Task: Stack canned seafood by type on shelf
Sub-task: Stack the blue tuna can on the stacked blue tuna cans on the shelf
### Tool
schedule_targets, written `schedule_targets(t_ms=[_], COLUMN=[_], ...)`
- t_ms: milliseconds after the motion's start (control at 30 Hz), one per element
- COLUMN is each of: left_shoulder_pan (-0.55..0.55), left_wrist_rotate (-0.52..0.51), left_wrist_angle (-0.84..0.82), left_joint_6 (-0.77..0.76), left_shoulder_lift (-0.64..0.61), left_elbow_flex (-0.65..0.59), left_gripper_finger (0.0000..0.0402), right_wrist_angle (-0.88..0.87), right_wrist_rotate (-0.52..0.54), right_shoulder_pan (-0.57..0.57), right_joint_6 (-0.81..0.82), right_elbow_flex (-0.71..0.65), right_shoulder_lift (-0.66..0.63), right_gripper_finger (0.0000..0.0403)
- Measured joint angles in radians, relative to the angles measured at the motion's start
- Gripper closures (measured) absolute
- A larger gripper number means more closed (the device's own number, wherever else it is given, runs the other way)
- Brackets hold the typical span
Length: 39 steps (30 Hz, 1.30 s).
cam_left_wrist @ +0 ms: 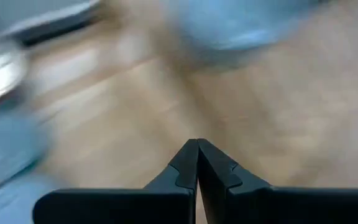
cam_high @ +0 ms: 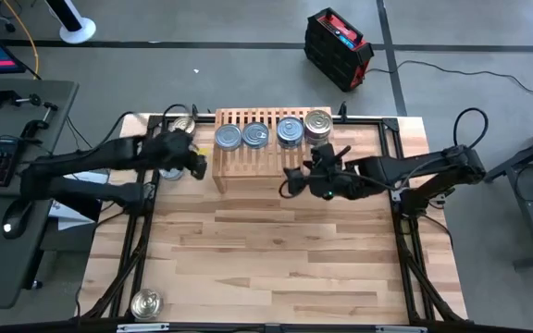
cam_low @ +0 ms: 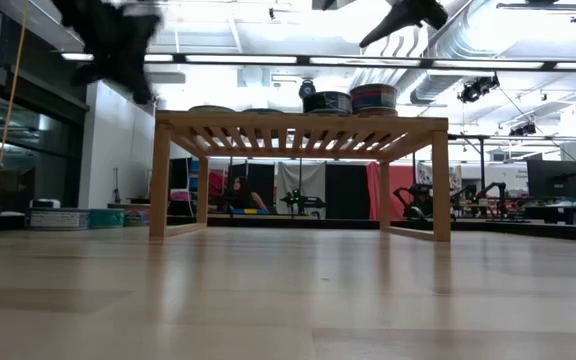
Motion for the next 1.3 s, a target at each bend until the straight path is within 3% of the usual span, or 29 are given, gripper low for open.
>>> schedule_targets(t_ms=[167, 433, 600, 700, 933, 1300], left_shoulder_pan=[0.167, 0.288, 0.256, 0.215, 0.196, 0.208], left_wrist_rotate=[-0.001, -0.031, -0.062, -0.138, -0.203, -0.234], left_wrist_angle=[-0.221, -0.36, -0.363, -0.339, -0.199, -0.144], left_joint_6=[-0.012, 0.245, 0.537, 0.662, 0.703, 0.802], left_shoulder_lift=[0.09, 0.271, 0.397, 0.425, 0.424, 0.424], left_elbow_flex=[0.005, 0.005, -0.028, -0.09, -0.226, -0.302], left_gripper_finger=[0.0401, 0.0401, 0.0401, 0.0401, 0.0401, 0.0401], right_wrist_angle=[-0.01, -0.025, -0.031, -0.044, -0.041, 0.052], right_wrist_rotate=[-0.055, -0.156, -0.193, -0.211, -0.217, -0.217], right_shoulder_pan=[0.011, 0.005, 0.006, 0.006, 0.006, 0.001], right_joint_6=[-0.053, -0.329, -0.401, -0.407, -0.399, -0.33], right_elbow_flex=[0.0, 0.0, 0.0, 0.0, 0.0, 0.0], right_shoulder_lift=[0.0, 0.0, 0.0, 0.001, 0.0, 0.001], right_gripper_finger=[0.0069, 0.0069, 0.0069, 0.0069, 0.0069, 0.0069])
